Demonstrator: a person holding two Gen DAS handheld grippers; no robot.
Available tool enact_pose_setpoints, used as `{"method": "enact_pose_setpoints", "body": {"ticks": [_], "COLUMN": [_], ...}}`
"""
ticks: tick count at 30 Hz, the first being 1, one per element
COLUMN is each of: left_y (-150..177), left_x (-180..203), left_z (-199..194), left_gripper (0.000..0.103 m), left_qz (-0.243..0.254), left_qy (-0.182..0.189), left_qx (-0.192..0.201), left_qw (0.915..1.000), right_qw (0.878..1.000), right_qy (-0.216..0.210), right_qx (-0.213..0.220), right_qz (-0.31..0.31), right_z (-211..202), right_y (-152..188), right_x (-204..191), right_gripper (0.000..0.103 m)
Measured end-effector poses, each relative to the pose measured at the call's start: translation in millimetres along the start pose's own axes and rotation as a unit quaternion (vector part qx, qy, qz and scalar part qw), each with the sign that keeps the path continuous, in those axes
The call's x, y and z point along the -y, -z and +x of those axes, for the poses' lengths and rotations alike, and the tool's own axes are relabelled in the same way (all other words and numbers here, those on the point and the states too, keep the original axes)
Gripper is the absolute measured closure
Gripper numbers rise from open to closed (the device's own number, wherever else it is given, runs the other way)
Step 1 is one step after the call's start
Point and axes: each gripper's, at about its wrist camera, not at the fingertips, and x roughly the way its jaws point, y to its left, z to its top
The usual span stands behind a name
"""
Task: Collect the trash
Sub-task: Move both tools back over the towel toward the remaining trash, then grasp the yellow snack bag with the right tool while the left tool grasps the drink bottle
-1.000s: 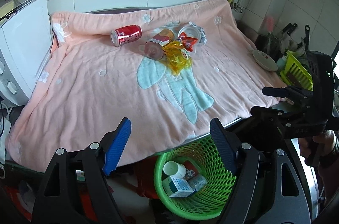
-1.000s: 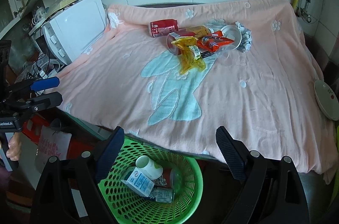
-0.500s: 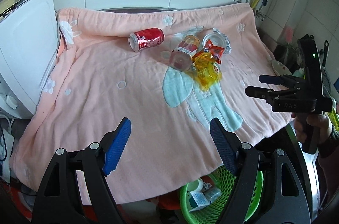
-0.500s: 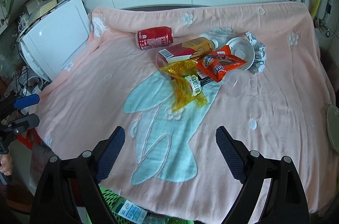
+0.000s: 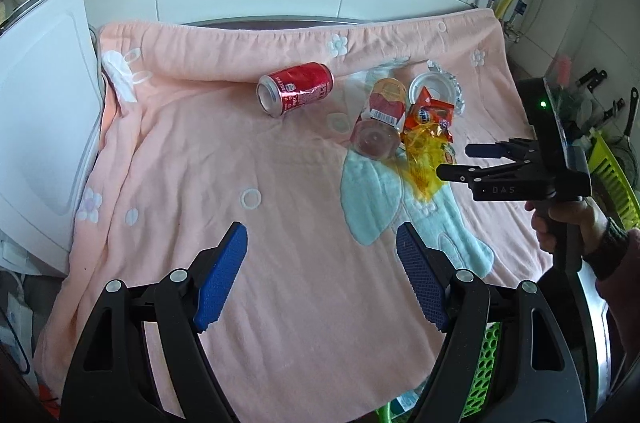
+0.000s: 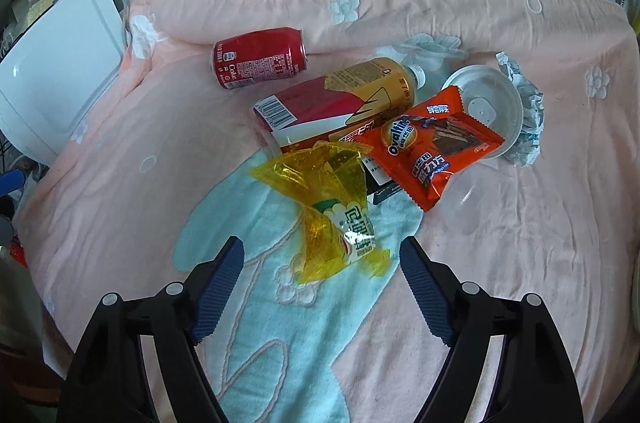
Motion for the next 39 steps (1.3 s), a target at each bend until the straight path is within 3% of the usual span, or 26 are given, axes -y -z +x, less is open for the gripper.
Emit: {"method": "enact_pose_setpoints", "body": {"ticks": [6,11,13,15,20,23,28,31,32,37,39], "left_y": [-20,-41,-52,-63,-91,-106,-125,-131,-131,-137,-141], "left_x": [-10,-7,-2,4,26,41,55,57,56,57,59], "left_z": [18,35,43,50,76,94,120,124,124,128,133], "left_gripper": [0.027,0.027,0.027,0.027,0.024,0.024,0.024,0.024,0.024,0.024,0.024], "left_qz": [-0.001,0.01,0.018,0.025,0.051,0.067,0.072,0.066,0.066,0.07,0.073], "left_qy": [0.004,0.01,0.016,0.022,0.033,0.035,0.04,0.05,0.051,0.051,0.049], "left_qx": [-0.002,-0.003,-0.002,-0.001,0.003,-0.003,-0.013,-0.013,-0.011,-0.012,-0.014], "left_qw": [1.0,0.9999,0.9997,0.9994,0.9982,0.9971,0.9965,0.9965,0.9964,0.9962,0.996], "right_qw": [1.0,1.0,0.999,1.0,0.999,0.999,0.999,0.999,0.999,0.998,0.998], "right_qy": [0.005,0.001,-0.005,-0.001,-0.015,-0.019,-0.027,-0.028,-0.026,-0.03,-0.039], "right_qx": [-0.017,-0.029,-0.031,-0.031,-0.028,-0.022,-0.015,-0.009,-0.008,-0.009,-0.012], "right_qz": [-0.001,0.005,0.006,0.005,0.014,0.018,0.036,0.044,0.041,0.049,0.057], "right_z": [27,44,45,44,32,23,18,19,22,37,44], "right_y": [-15,-18,-16,-14,-6,-3,-1,-2,-4,-13,-15], "right_x": [8,14,15,15,20,22,28,32,31,28,28], "right_gripper": [0.028,0.036,0.048,0.051,0.075,0.08,0.076,0.045,0.043,0.043,0.05]}}
